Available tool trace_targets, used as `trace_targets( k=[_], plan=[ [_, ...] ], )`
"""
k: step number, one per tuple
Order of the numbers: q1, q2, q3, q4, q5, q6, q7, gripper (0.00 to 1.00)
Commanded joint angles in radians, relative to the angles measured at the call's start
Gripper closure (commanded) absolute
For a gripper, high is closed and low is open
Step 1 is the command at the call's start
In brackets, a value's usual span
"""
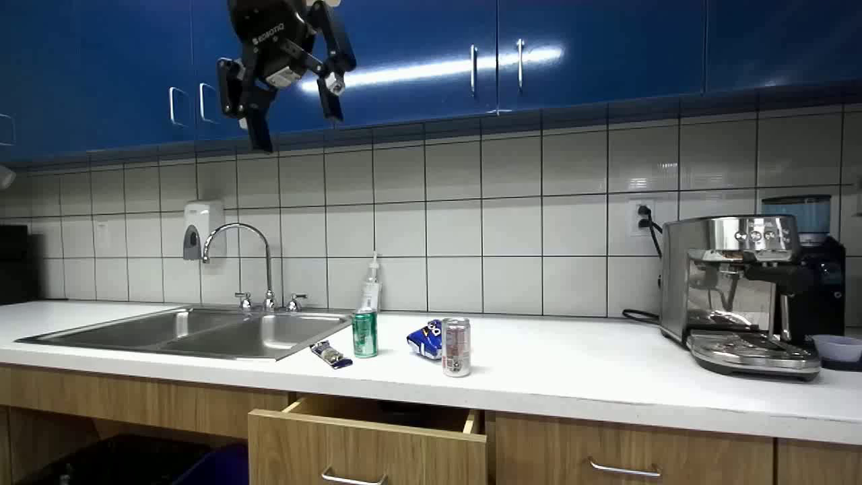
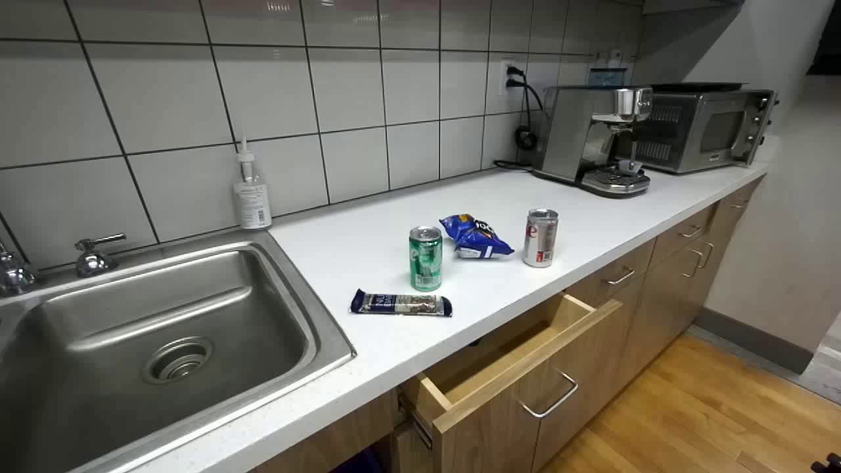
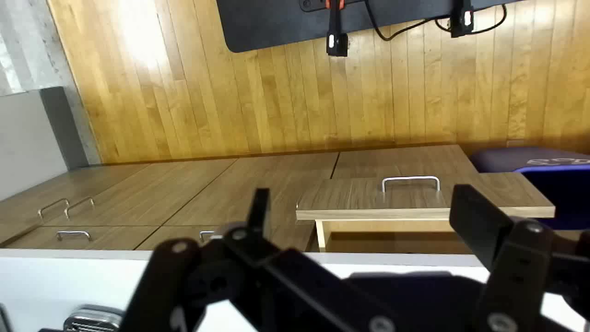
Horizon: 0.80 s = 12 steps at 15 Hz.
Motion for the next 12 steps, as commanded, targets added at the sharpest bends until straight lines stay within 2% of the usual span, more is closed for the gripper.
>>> trace_targets(
  k=[1, 9, 12],
  plan=[
    [0.022, 0.003, -0.014, 0.004, -0.010, -0.005, 0.012, 0.00],
    [0.022, 0.003, -0.014, 0.004, -0.010, -0.005, 0.012, 0.00],
    [0.040, 0.040, -0.020, -0.013, 0.001, 0.037, 0.003, 0.00]
  ],
)
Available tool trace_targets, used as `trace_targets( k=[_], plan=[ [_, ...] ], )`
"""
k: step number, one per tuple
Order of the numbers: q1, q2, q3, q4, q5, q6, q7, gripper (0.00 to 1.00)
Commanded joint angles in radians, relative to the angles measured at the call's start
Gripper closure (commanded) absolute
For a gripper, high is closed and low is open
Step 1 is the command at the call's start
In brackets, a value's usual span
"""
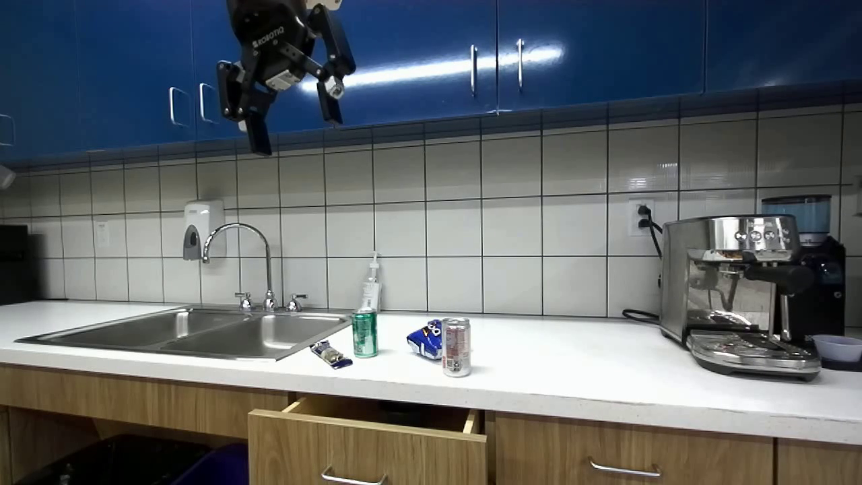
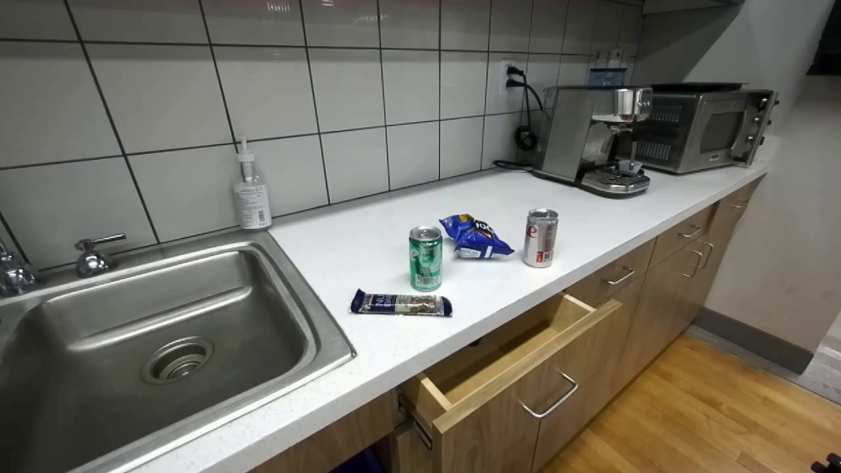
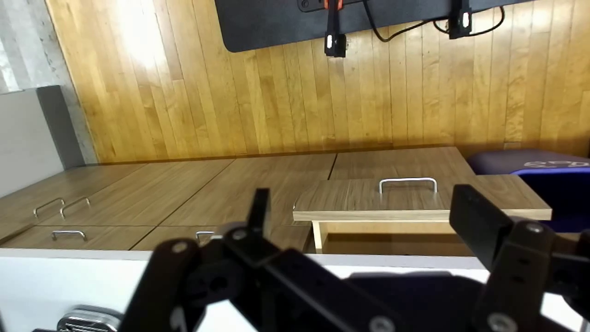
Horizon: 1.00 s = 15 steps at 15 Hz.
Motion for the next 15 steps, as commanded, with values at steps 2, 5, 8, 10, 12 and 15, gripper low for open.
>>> trace_targets(
  k=[2, 5, 8, 10, 12, 15],
  plan=[
    [0.042, 0.067, -0.020, -0.021, 0.008, 0.070, -0.003, 0.00],
    [0.058, 0.114, -0.026, -0.039, 0.006, 0.134, -0.016, 0.00],
    [0.069, 0.170, -0.031, -0.053, -0.004, 0.208, -0.043, 0.00],
    [0.074, 0.205, -0.037, -0.058, -0.002, 0.249, -0.066, 0.00],
    [0.076, 0.243, -0.046, -0.062, -0.003, 0.291, -0.094, 0.00],
    [0.072, 0.303, -0.059, -0.067, -0.007, 0.351, -0.127, 0.00]
  ],
)
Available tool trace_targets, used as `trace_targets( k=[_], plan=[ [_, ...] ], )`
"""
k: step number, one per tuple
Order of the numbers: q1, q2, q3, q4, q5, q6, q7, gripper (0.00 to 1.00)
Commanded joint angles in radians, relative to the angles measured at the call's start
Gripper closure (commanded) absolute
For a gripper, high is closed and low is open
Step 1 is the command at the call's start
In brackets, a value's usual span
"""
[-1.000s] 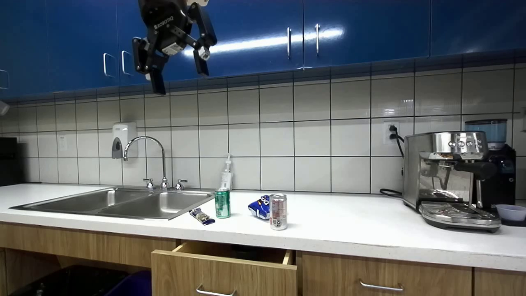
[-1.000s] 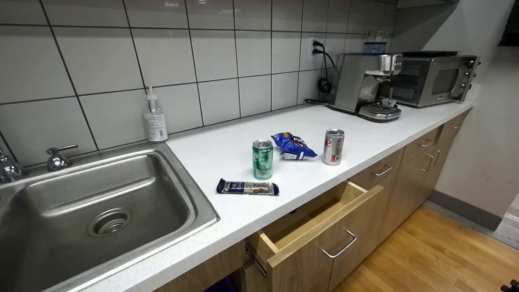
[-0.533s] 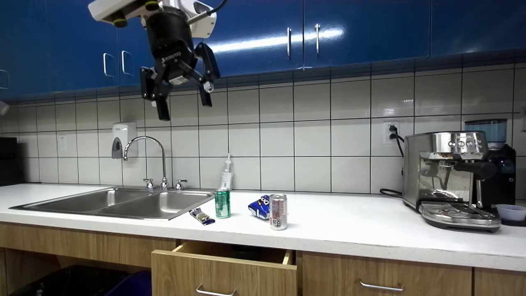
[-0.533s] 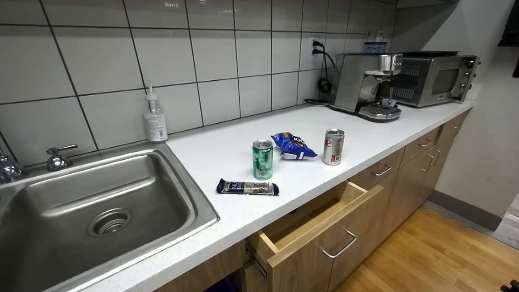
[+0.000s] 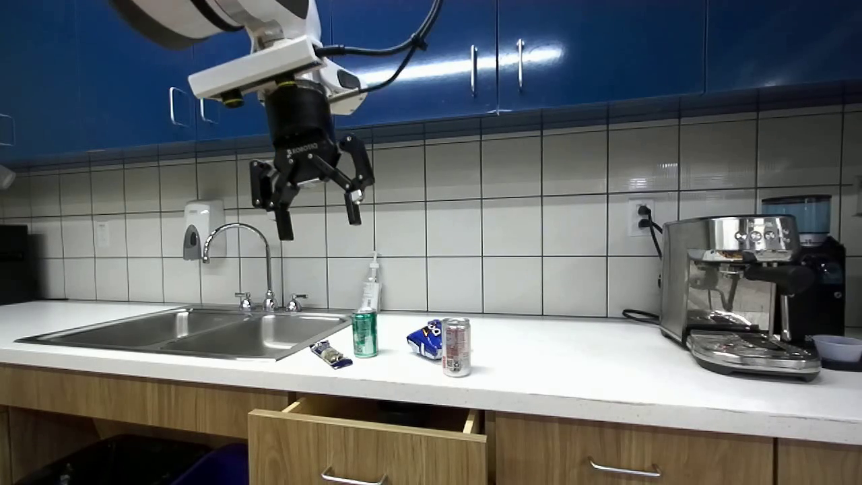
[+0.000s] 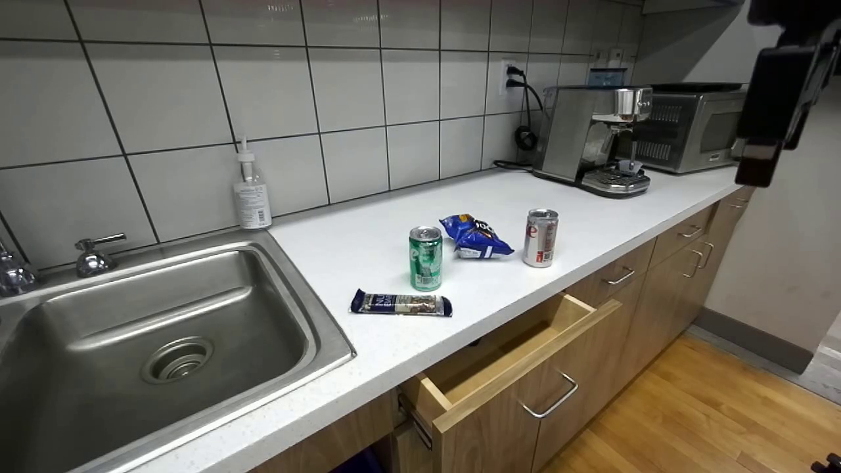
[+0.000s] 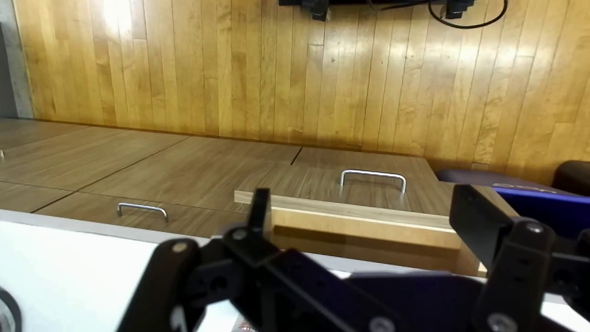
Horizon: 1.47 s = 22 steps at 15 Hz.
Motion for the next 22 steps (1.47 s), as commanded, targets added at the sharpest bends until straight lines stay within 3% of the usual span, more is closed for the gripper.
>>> trace_targets(
  k=[1, 9, 14, 15, 22],
  plan=[
    [0.007, 0.075, -0.026, 0.000, -0.010, 0.076, -0.055, 0.00],
    [-0.003, 0.299, -0.031, 0.028, -0.014, 0.277, -0.051, 0.00],
    [0.006, 0.490, -0.006, 0.129, -0.024, 0.296, -0.021, 0.00],
    [0.003, 0.401, -0.020, 0.054, -0.001, 0.308, -0.043, 0.00],
    [0.004, 0.425, -0.020, 0.064, -0.001, 0.310, -0.043, 0.00]
  ],
)
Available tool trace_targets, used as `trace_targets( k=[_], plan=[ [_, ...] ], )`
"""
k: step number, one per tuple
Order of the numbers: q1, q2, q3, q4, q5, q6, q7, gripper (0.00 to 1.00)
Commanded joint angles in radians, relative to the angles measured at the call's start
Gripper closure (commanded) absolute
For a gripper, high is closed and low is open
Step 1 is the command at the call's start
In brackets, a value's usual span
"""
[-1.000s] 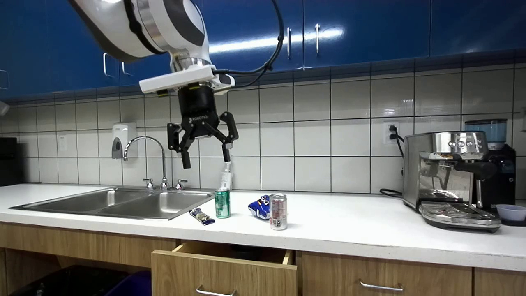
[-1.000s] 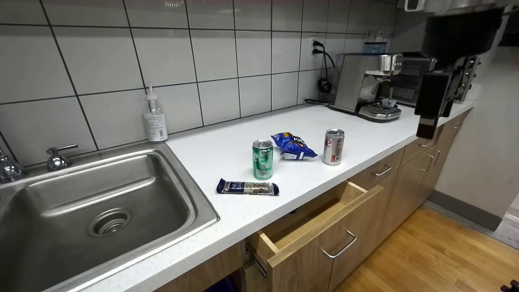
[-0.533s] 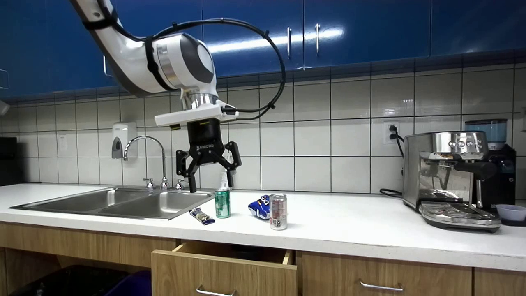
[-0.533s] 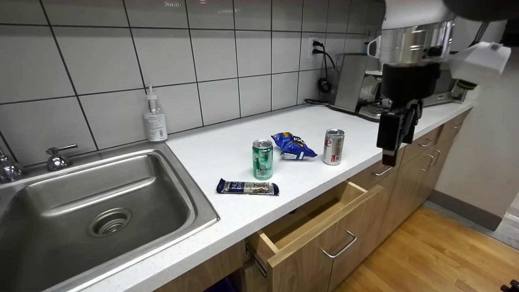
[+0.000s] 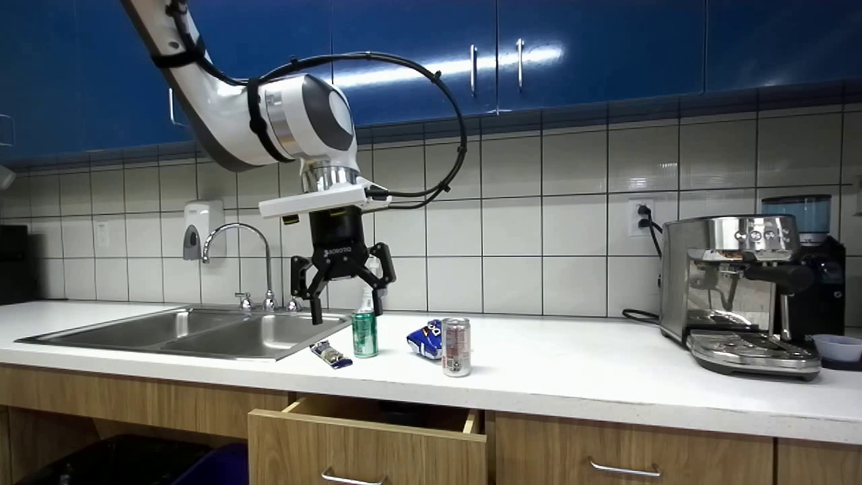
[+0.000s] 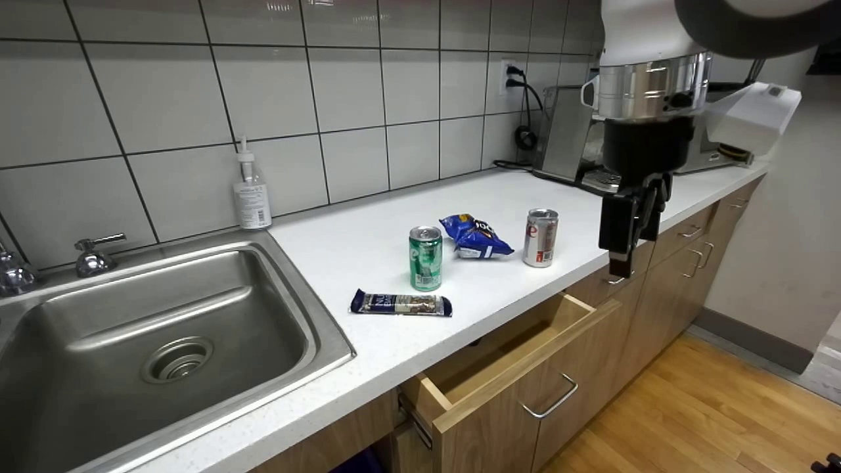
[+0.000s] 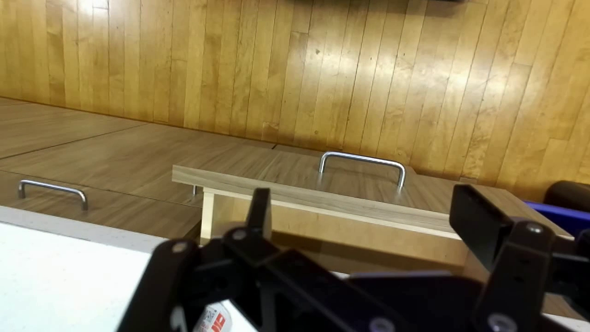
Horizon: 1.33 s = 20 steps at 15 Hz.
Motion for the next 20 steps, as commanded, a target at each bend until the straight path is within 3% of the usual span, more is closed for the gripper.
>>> trace_targets(
  k=[1, 20],
  plan=[
    [0.000, 0.000, 0.000, 0.001, 0.001, -0.002, 0.000, 0.00],
    [0.001, 0.014, 0.001, -0.003, 0.008, 0.022, 0.008, 0.00]
  ],
)
